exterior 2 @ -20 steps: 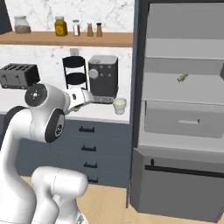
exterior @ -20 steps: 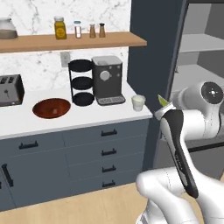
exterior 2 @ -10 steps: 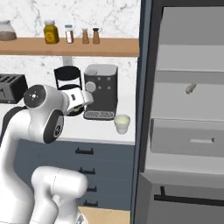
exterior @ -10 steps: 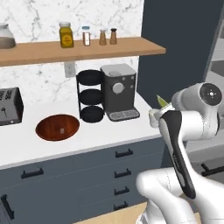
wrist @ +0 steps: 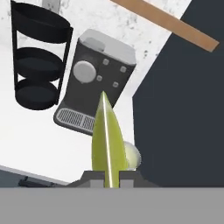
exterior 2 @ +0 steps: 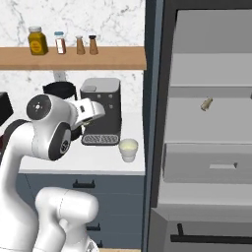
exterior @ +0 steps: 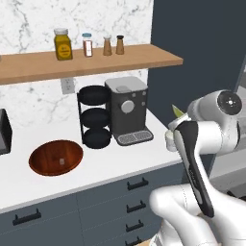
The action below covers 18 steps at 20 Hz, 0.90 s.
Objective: Grab a lemon wedge from the fridge and one ice cube from the ice bowl, and put them in the glass of lemonade.
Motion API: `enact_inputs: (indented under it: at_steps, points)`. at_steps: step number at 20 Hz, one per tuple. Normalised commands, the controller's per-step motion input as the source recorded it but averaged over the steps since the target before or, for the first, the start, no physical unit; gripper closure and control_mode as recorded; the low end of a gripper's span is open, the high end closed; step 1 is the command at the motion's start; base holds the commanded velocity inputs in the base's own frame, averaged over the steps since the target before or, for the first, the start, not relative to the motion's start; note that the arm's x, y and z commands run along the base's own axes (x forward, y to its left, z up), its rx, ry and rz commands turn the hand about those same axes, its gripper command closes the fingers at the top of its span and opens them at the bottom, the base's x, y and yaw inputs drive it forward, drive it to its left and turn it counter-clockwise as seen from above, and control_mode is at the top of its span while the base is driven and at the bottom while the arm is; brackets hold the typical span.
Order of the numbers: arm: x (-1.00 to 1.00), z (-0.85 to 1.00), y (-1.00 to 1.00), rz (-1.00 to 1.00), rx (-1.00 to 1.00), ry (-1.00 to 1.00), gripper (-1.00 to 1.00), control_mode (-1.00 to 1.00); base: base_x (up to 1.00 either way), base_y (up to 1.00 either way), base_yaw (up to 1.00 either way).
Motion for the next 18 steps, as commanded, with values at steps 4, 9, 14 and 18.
enact_inputs:
  at_steps: [4, 9, 14, 18]
  points:
    - [0.00, -0.16, 0.02, -0.21, -0.05, 0.02, 1.00, -1.00, 0.00, 0.00, 0.00]
    - [0.00, -0.10, 0.00, -0.13, -0.02, 0.08, 1.00, -1.00, 0.00, 0.00, 0.00]
    - [0.00, -0.01, 0.00, -0.01, 0.00, 0.27, 1.00, -1.00, 0.00, 0.00, 0.00]
    - [0.00, -0.01, 0.00, 0.00, -0.01, 0.26, 1.00, -1.00, 0.00, 0.00, 0.00]
